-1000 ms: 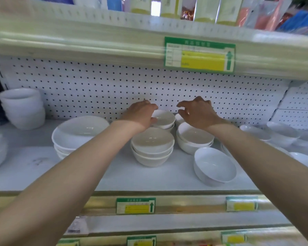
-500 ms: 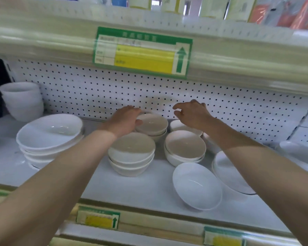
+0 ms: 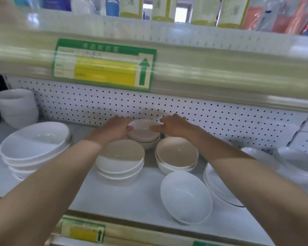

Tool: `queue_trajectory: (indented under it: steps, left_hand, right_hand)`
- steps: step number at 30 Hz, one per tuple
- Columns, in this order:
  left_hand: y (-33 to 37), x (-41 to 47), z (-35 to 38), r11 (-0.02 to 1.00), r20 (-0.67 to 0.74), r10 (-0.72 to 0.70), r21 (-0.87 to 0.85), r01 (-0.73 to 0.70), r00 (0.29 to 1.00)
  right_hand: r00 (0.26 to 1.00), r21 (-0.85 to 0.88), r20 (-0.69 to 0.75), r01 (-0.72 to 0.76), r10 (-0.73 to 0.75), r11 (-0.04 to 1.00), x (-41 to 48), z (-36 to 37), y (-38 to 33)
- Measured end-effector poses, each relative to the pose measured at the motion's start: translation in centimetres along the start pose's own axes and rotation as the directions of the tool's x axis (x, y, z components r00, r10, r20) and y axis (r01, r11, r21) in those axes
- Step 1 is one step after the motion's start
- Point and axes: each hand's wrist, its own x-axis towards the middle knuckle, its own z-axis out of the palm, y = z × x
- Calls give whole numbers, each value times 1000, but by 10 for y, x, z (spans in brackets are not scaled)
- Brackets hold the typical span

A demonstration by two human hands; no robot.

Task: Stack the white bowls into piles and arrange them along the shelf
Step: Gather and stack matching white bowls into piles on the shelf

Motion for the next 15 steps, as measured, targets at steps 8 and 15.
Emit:
queue_trajectory:
  steps: [8,15]
  left_hand:
    - [-8,9,7,996,88,-31,-86,38,996]
    - [-20,13,15,990,125,-6,-140,24,992]
  right_hand:
    - [985,82,108,124,-133,989,9,2,-8]
    - [963,160,147,203,-227,966,16,4,-1]
